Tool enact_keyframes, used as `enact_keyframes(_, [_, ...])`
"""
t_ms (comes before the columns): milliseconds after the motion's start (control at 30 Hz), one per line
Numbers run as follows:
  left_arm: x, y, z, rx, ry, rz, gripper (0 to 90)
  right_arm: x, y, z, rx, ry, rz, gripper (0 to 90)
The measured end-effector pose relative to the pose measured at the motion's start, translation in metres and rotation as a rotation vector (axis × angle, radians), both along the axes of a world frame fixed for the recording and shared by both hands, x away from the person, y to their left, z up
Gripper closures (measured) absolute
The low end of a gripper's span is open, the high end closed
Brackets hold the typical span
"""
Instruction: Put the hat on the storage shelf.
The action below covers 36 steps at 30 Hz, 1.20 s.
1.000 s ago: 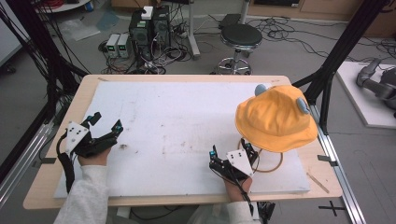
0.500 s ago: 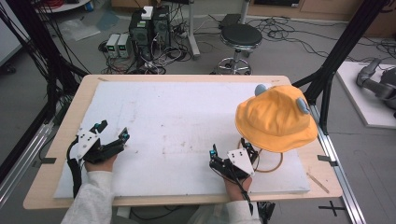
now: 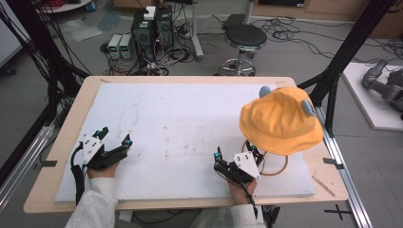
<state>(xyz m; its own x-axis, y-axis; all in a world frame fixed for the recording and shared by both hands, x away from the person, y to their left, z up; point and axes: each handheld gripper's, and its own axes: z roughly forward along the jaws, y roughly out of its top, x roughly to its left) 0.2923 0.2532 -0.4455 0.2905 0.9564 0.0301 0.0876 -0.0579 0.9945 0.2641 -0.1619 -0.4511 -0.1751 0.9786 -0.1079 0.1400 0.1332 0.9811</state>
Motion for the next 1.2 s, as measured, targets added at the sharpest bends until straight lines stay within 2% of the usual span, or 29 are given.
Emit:
enact_keyframes(333, [0.0012,0.0006,-0.0009,-0.011,0.003,-0.026,17.0,-0.0001,0.0000,-0.0002,-0.014,-0.011,-0.001,4.4])
enact_keyframes(400, [0.0015,0.0010,-0.0013,-0.017,0.006,-0.032,17.0,0.0003,0.0001,-0.0002,-0.004,-0.003,-0.004,4.4])
enact_keyframes(567, [0.0017,0.0022,-0.0018,-0.026,0.010,-0.035,17.0,0.0010,-0.0010,-0.0001,0.004,0.000,-0.007,4.4])
enact_keyframes(767, [0.0019,0.0021,-0.0019,-0.028,0.007,-0.036,17.0,0.0018,0.0001,-0.0003,-0.015,0.005,-0.006,4.3])
enact_keyframes(1200, [0.0017,0.0023,-0.0020,-0.028,0.014,-0.041,17.0,0.0016,0.0014,-0.0006,-0.022,0.011,-0.001,4.4])
